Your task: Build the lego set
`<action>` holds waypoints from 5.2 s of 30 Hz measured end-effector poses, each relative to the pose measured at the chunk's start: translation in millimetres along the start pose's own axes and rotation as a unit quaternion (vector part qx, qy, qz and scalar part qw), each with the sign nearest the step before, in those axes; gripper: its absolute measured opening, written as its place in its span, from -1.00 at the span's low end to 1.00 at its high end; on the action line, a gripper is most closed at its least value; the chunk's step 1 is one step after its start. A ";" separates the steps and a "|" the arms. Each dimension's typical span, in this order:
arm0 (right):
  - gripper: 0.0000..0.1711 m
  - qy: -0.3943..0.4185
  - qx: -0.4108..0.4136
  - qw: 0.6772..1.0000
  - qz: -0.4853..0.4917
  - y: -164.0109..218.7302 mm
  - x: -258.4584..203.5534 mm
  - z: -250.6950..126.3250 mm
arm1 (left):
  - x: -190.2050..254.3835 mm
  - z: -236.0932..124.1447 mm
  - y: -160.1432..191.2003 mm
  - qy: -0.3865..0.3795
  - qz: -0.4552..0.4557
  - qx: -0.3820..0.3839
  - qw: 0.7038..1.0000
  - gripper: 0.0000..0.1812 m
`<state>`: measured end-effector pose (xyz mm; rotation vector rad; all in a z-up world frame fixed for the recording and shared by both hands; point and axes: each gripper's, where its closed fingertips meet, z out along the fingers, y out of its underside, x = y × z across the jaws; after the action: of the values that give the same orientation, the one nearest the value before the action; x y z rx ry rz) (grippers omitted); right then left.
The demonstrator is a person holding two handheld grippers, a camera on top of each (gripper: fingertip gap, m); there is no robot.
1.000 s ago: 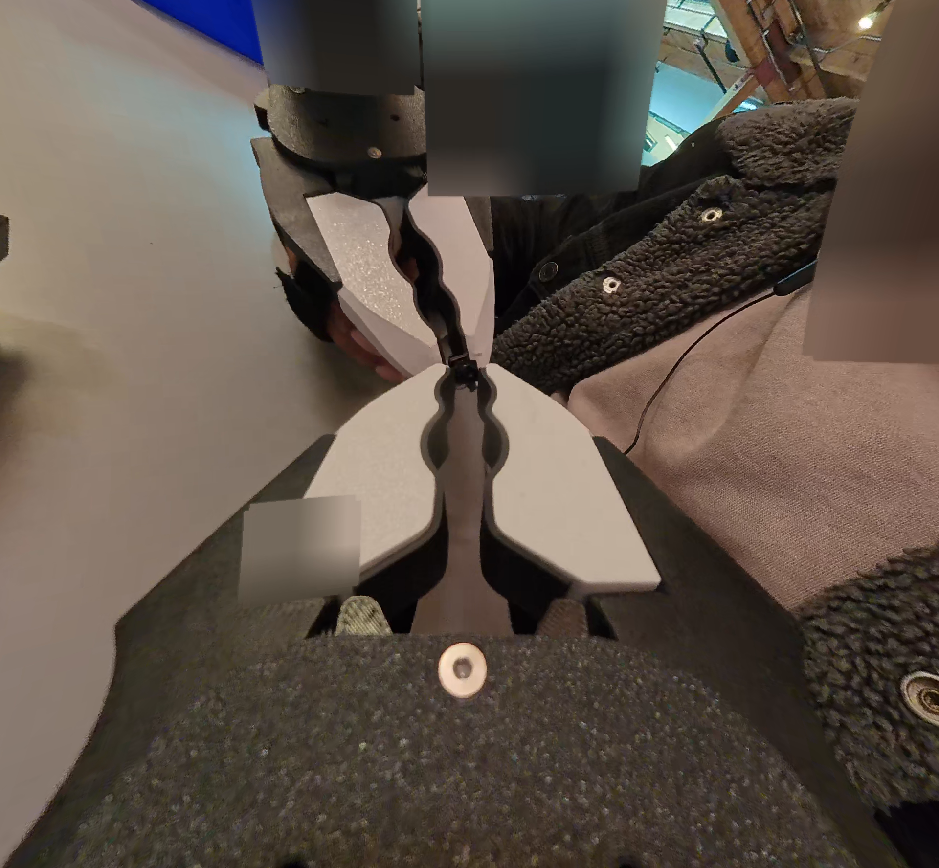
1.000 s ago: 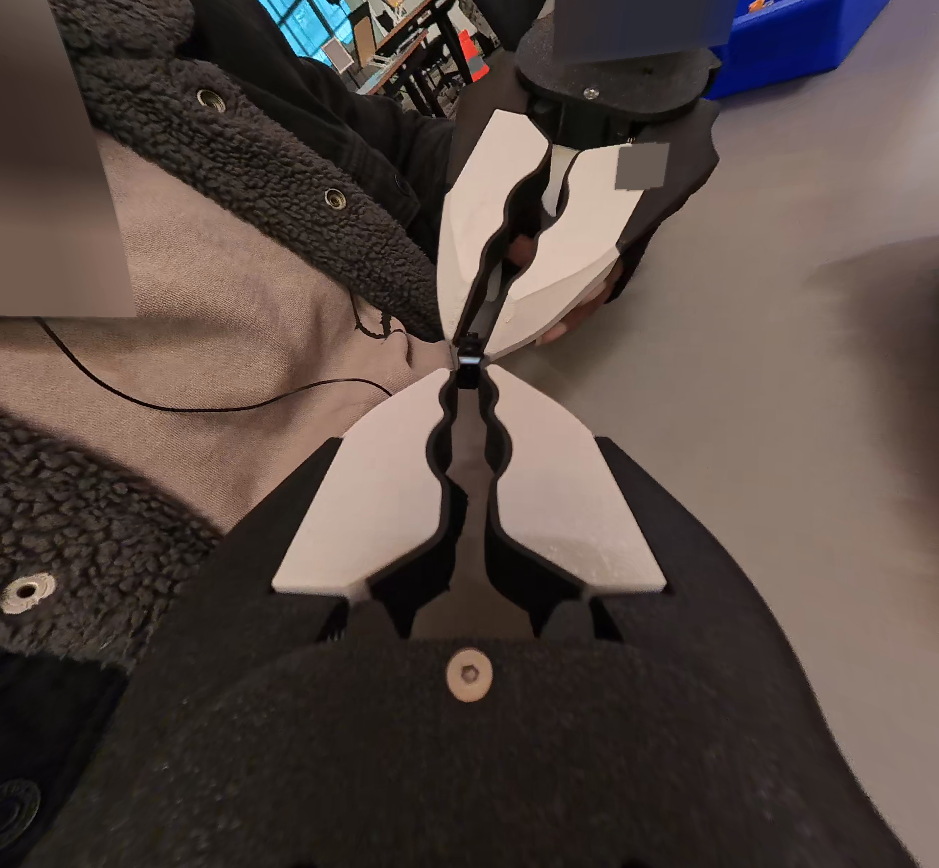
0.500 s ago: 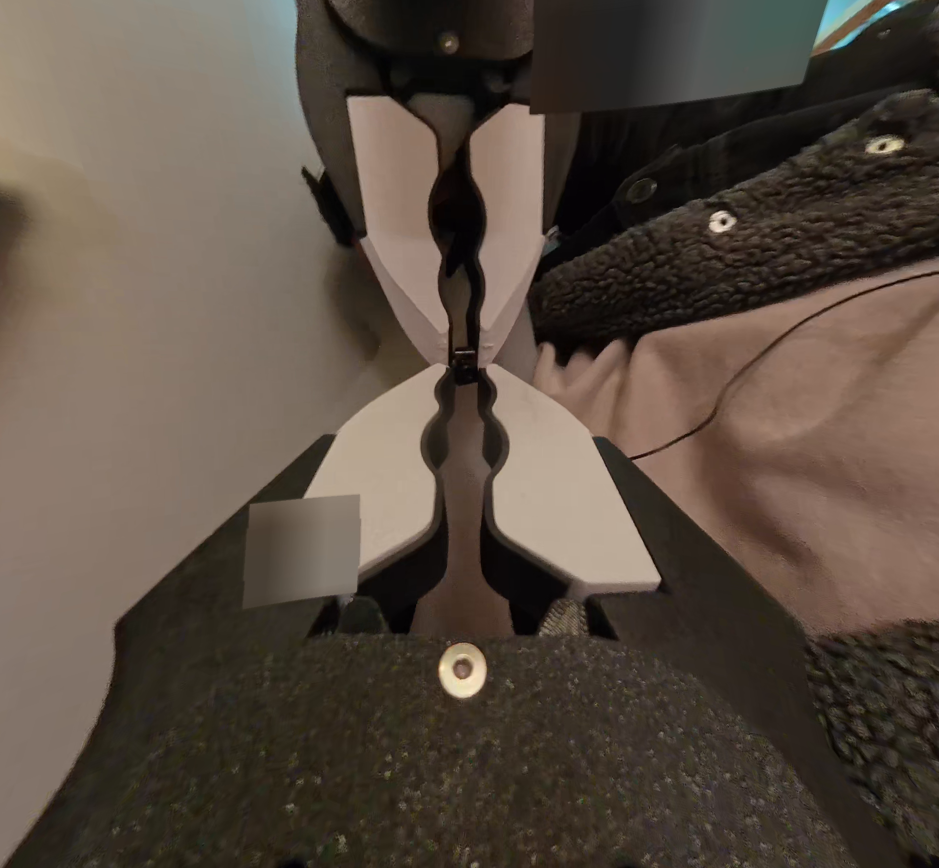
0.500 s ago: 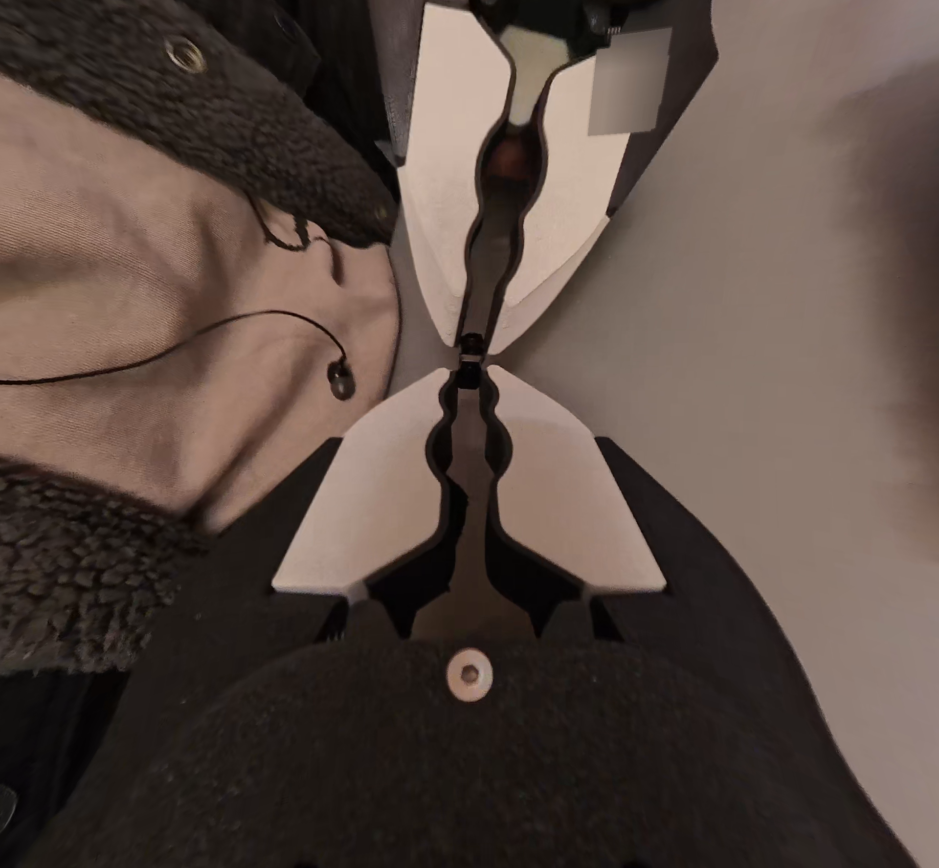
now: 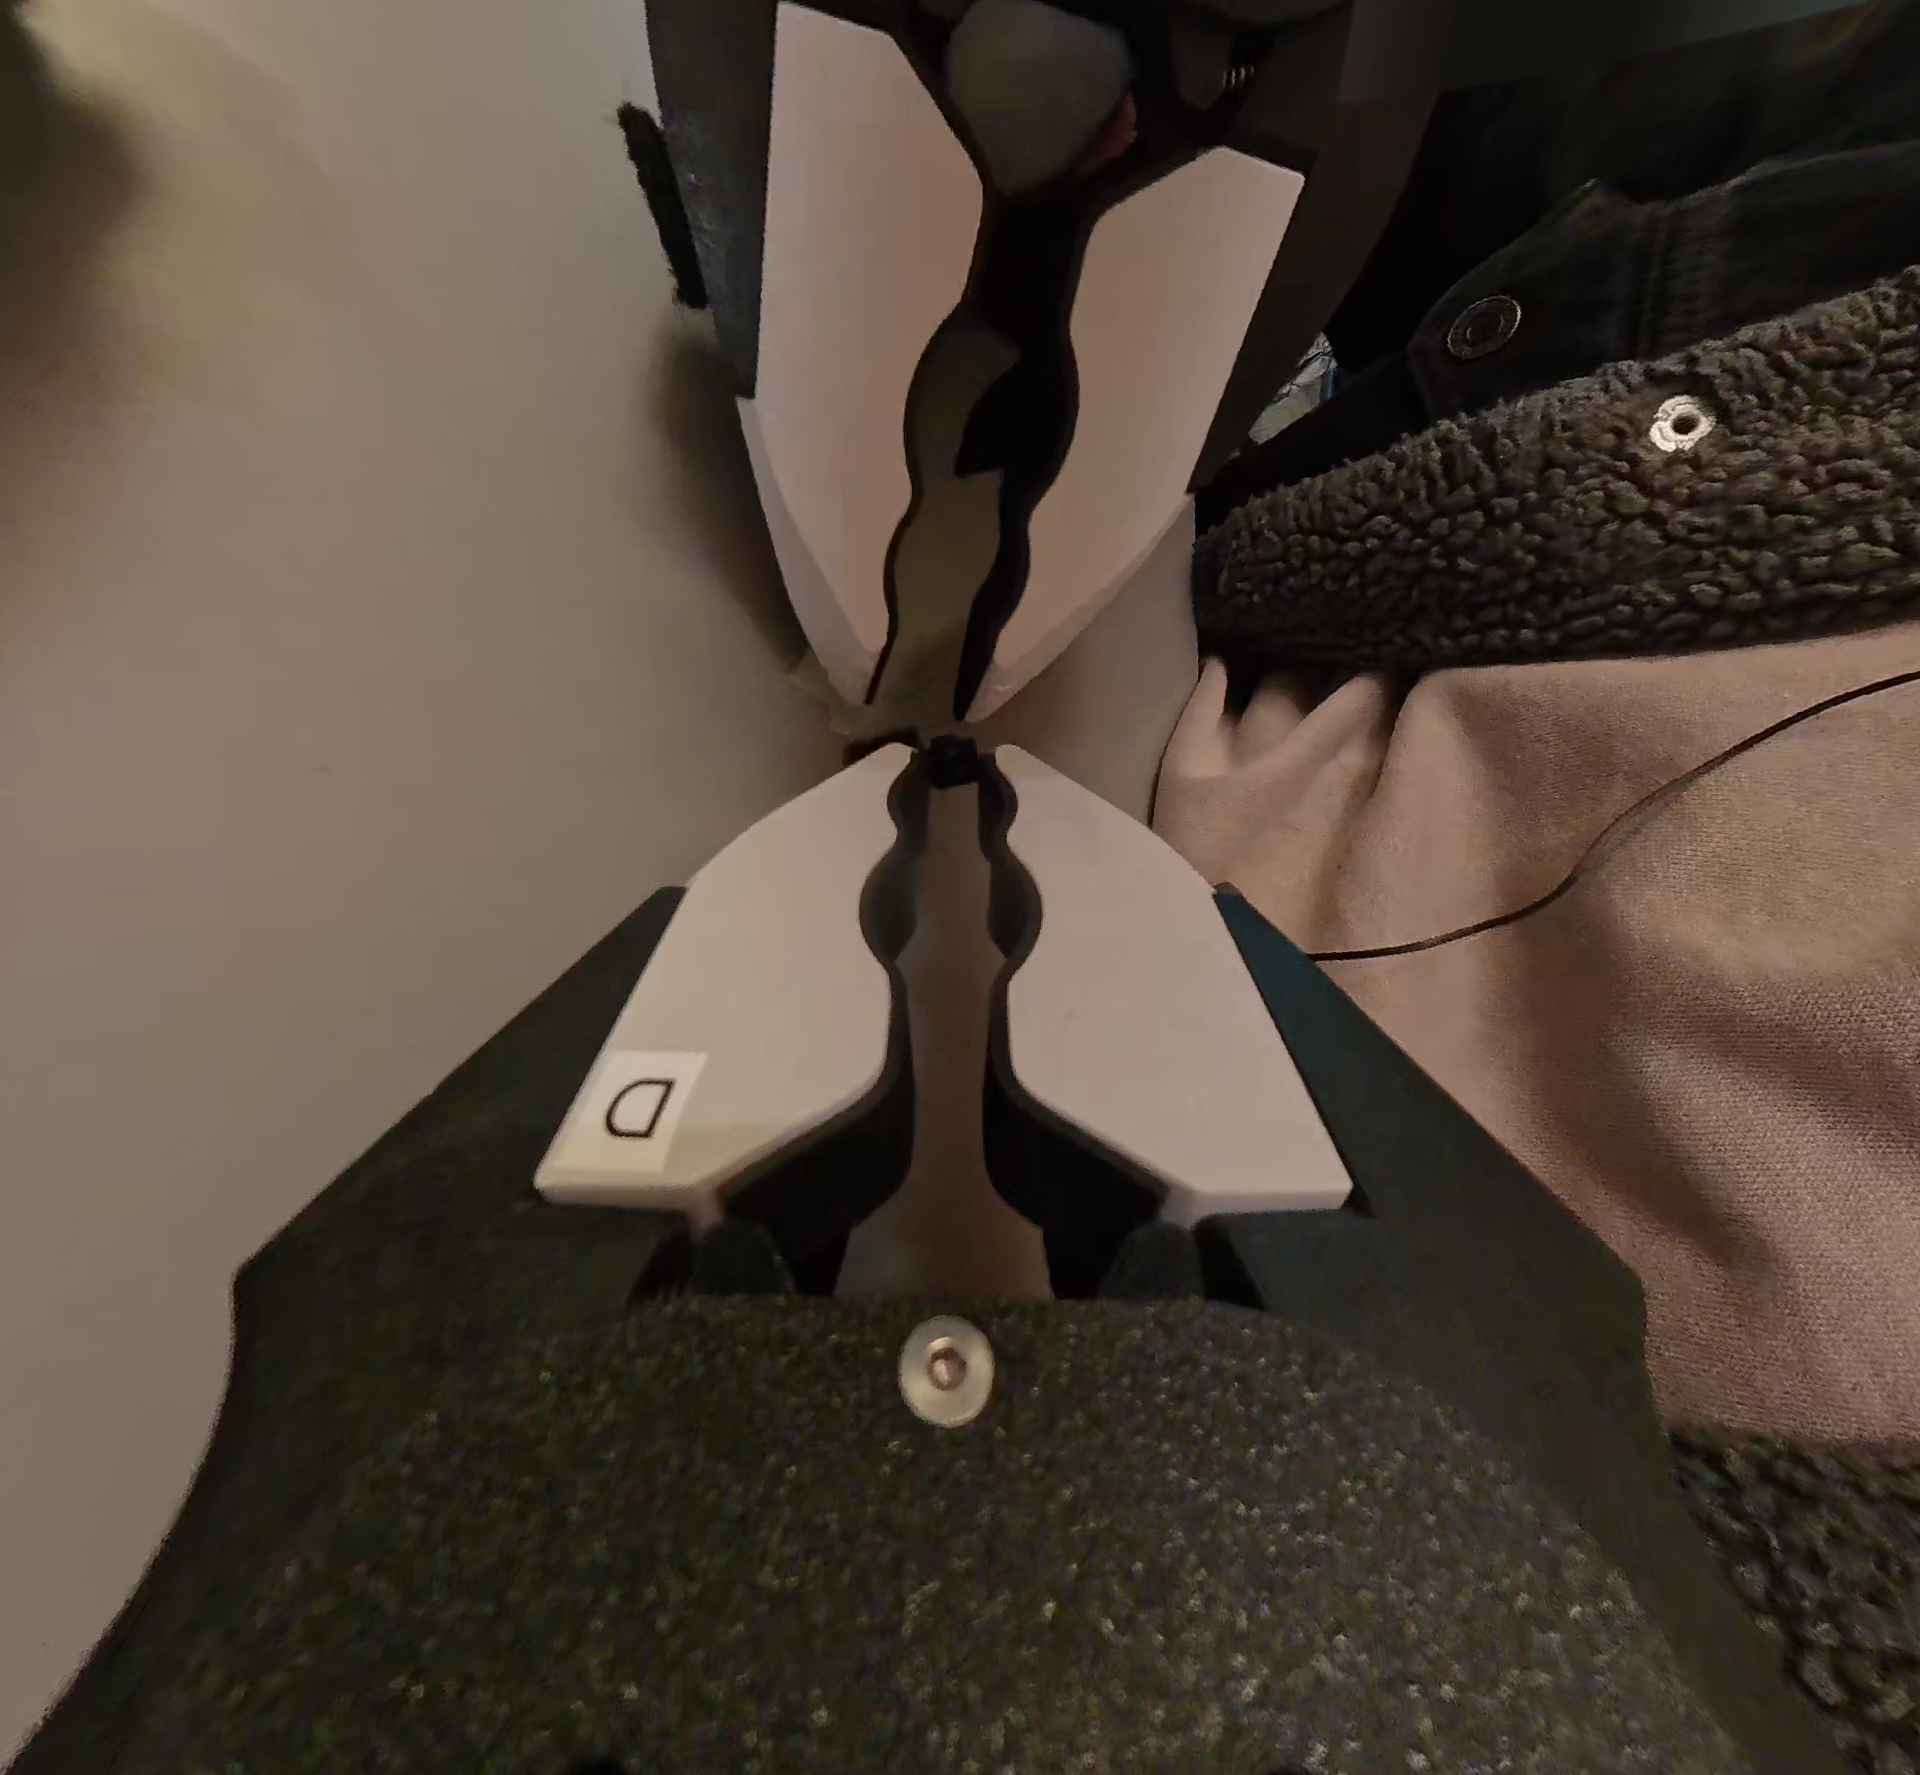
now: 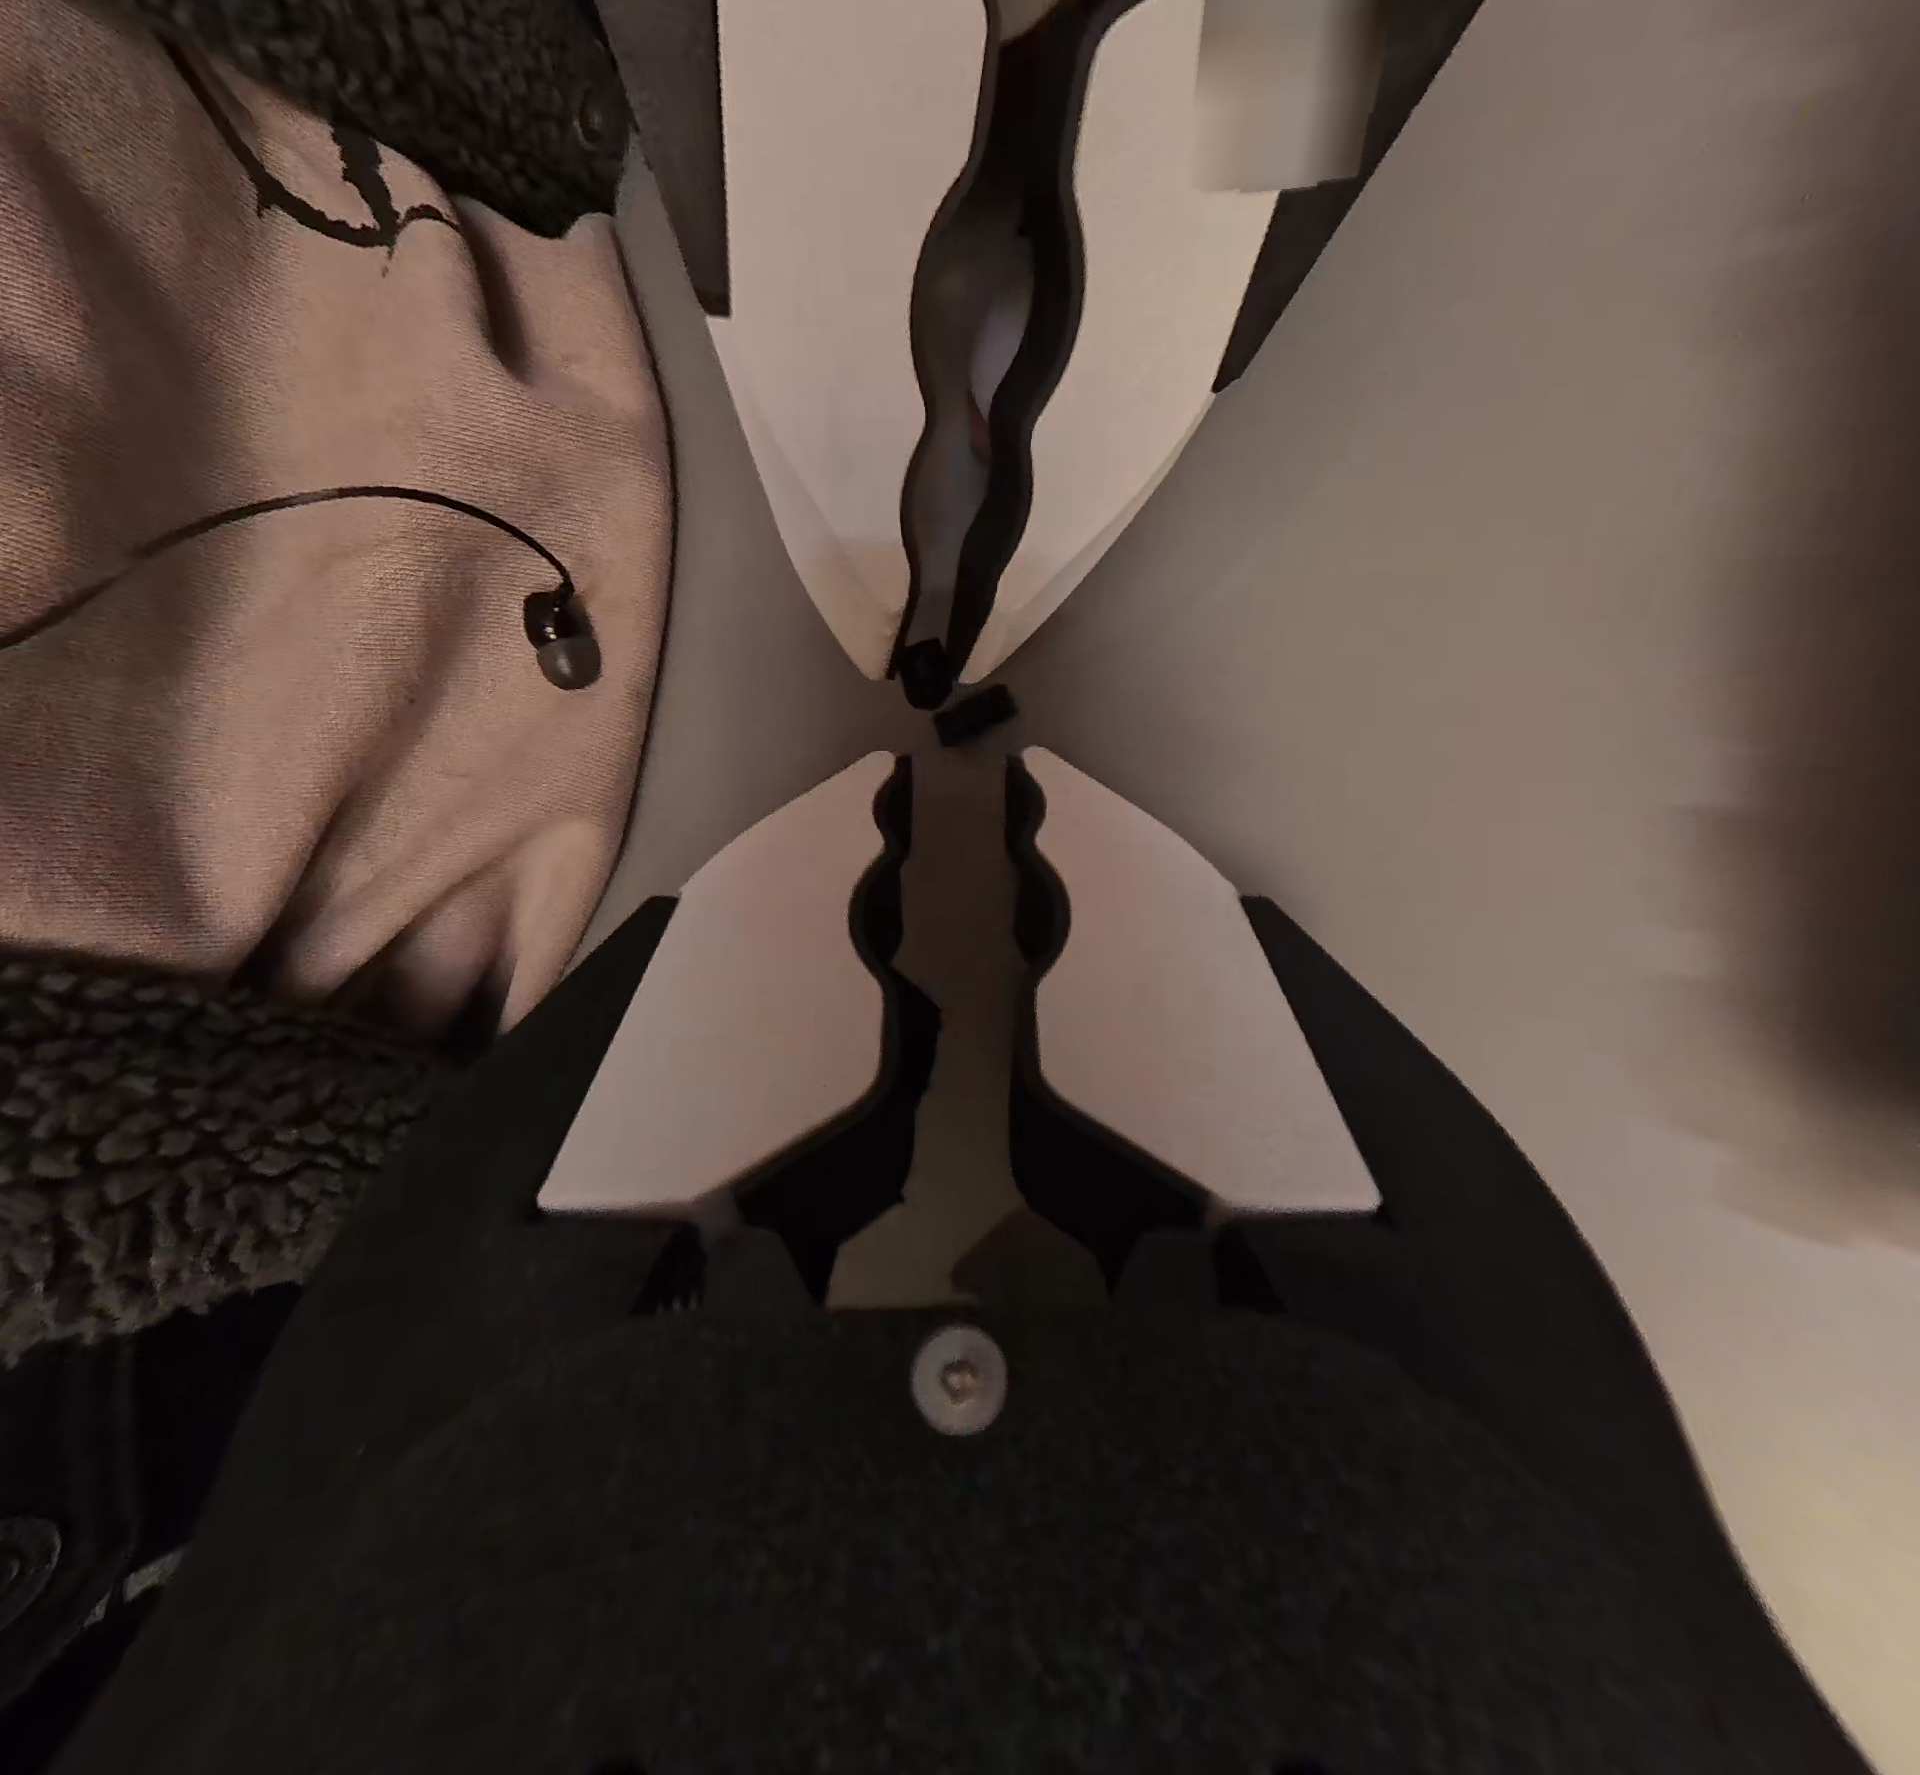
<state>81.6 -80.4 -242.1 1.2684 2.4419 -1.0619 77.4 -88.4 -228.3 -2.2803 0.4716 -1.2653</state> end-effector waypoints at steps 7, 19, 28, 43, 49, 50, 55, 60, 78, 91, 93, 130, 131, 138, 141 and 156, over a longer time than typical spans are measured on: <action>-0.76 0.080 -0.002 0.996 -0.025 -2.9 10.4 -5.3 | -5.9 -6.0 -3.5 -0.010 -0.017 0.014 1.000 -0.91; -0.71 0.319 0.021 0.930 -0.179 -5.0 -0.4 10.7 | -11.0 -17.6 -9.8 -0.027 -0.025 0.041 0.998 -0.91; -0.92 0.204 0.095 0.974 0.033 -2.3 15.2 -3.2 | -10.9 -20.0 -9.4 -0.032 -0.024 0.046 0.998 -0.91; -0.77 0.226 0.083 0.970 0.029 5.1 24.7 -27.3 | -8.4 -16.0 -12.0 0.002 -0.050 0.062 0.997 -0.91; -0.79 0.277 0.161 0.944 -0.073 -29.6 9.5 -27.9 | 7.7 -20.0 -30.5 0.090 -0.111 0.127 0.982 -0.91; -0.79 0.287 0.165 0.939 -0.090 -32.4 8.7 -28.6 | 8.8 -21.8 -33.4 0.104 -0.125 0.138 0.977 -0.91; -0.88 0.336 0.180 0.915 -0.135 -40.8 9.8 -36.9 | 11.8 -28.7 -42.3 0.148 -0.167 0.171 0.960 -0.91; -0.89 0.317 0.172 0.923 -0.136 -36.9 8.8 -35.1 | 9.7 -26.8 -40.7 0.137 -0.160 0.165 0.963 -0.90; -0.88 0.196 -0.002 0.973 -0.119 -3.2 16.7 6.2 | -18.9 1.5 1.1 -0.170 0.246 -0.031 0.954 -0.86; -0.81 0.181 -0.002 0.977 -0.118 -7.0 14.9 -4.2 | -23.9 3.4 2.7 -0.207 0.285 -0.053 0.935 -0.93; -0.81 0.197 0.018 0.976 -0.092 -5.4 17.5 -16.7 | -24.3 3.0 2.1 -0.208 0.283 -0.052 0.935 -0.93; -0.91 0.331 -0.041 0.903 -0.270 -1.1 32.3 -8.8 | -30.5 3.9 -10.2 -0.219 0.266 -0.030 0.938 -0.78; -0.91 0.331 -0.043 0.901 -0.276 -1.0 33.0 -9.3 | -30.4 3.1 -9.5 -0.218 0.264 -0.032 0.939 -0.78; -0.91 0.316 -0.062 0.882 -0.345 -4.3 34.7 -7.4 | -32.0 1.1 -7.3 -0.231 0.261 -0.041 0.936 -0.74; -0.91 0.310 -0.083 0.861 -0.394 -4.7 34.6 -6.8 | -32.9 0.6 -7.0 -0.235 0.263 -0.042 0.935 -0.75; -0.91 0.304 -0.108 0.806 -0.497 -2.9 24.6 -3.1 | -29.9 3.4 -5.7 -0.230 0.270 -0.044 0.934 -0.80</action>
<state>64.7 -63.7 -249.8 0.1357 3.7313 -0.4644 65.4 -67.6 -247.2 -2.1966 0.9062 -0.4312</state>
